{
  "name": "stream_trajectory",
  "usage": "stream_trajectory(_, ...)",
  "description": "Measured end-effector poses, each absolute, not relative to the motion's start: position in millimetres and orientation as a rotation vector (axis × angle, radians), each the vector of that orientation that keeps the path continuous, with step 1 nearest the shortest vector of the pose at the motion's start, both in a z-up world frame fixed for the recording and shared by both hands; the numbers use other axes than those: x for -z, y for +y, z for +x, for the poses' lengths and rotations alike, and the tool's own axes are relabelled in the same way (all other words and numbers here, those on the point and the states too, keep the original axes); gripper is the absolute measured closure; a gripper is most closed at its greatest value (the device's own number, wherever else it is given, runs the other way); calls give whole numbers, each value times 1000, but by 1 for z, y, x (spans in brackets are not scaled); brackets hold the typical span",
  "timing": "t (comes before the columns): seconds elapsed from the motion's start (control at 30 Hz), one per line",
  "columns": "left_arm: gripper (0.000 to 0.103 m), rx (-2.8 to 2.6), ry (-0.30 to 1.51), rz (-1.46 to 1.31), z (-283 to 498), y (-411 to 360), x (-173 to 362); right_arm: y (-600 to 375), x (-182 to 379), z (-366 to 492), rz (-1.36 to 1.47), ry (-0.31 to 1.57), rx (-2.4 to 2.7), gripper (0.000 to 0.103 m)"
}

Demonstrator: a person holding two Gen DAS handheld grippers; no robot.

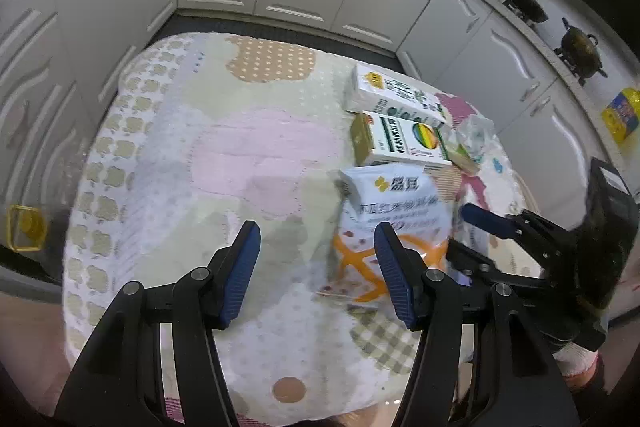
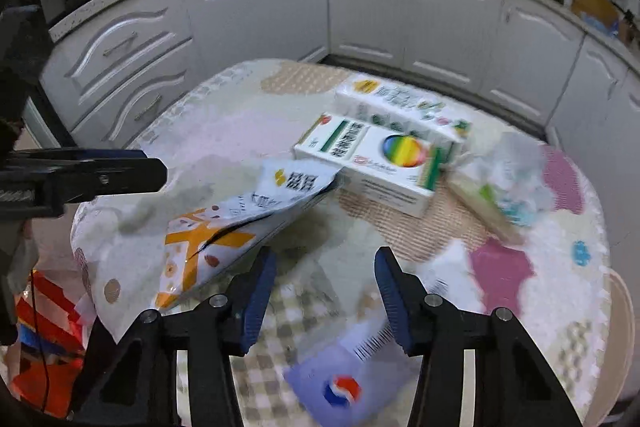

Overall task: Collect trash
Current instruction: 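Grasp the white-orange snack bag with the left tool while the right tool grasps the blue-white medicine box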

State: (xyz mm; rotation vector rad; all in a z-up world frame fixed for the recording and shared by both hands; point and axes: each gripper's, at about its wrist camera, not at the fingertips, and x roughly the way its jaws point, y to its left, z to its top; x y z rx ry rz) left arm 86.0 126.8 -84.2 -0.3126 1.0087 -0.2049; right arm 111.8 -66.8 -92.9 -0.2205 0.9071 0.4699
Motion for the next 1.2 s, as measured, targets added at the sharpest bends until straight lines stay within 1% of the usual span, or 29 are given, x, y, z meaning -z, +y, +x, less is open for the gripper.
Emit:
stream_trajectory(0.03,45,213,1008,-317,86,125,84,-76,91,109,-212,911,-438,49)
stream_trajectory(0.07,42,225,1007,-324,88,123,85,-83,89,107,-191,915,-417,46)
stream_trajectory(0.1,39,235,1008,-329,89,120,86,-92,88,104,-156,920,-400,39)
stream_trajectory(0.13,39,248,1010,-336,91,117,88,-101,88,101,-120,929,-387,34)
stream_trajectory(0.17,39,259,1014,-339,94,113,90,-106,91,99,-96,945,-374,33)
stream_trajectory(0.3,39,281,1032,-334,100,101,97,-109,107,102,-63,994,-319,33)
stream_trajectory(0.4,39,281,1038,-328,103,99,100,-106,111,100,-75,994,-307,31)
stream_trajectory(0.6,39,288,1079,-326,107,93,115,-124,100,92,-222,1008,-261,31)
stream_trajectory(0.63,39,284,1082,-327,108,92,116,-130,98,93,-202,1011,-252,31)
stream_trajectory(0.73,39,278,1075,-350,110,94,115,-143,90,102,-12,995,-300,30)
stream_trajectory(0.8,39,269,1067,-346,110,96,112,-133,93,107,-1,989,-299,30)
stream_trajectory(1.0,39,254,1063,-321,107,99,108,-93,118,120,-127,1035,-270,30)
stream_trajectory(1.13,39,275,1076,-319,108,96,112,-106,115,104,-223,1040,-261,30)
stream_trajectory(1.2,39,297,1087,-323,111,90,115,-118,112,99,-210,1045,-269,30)
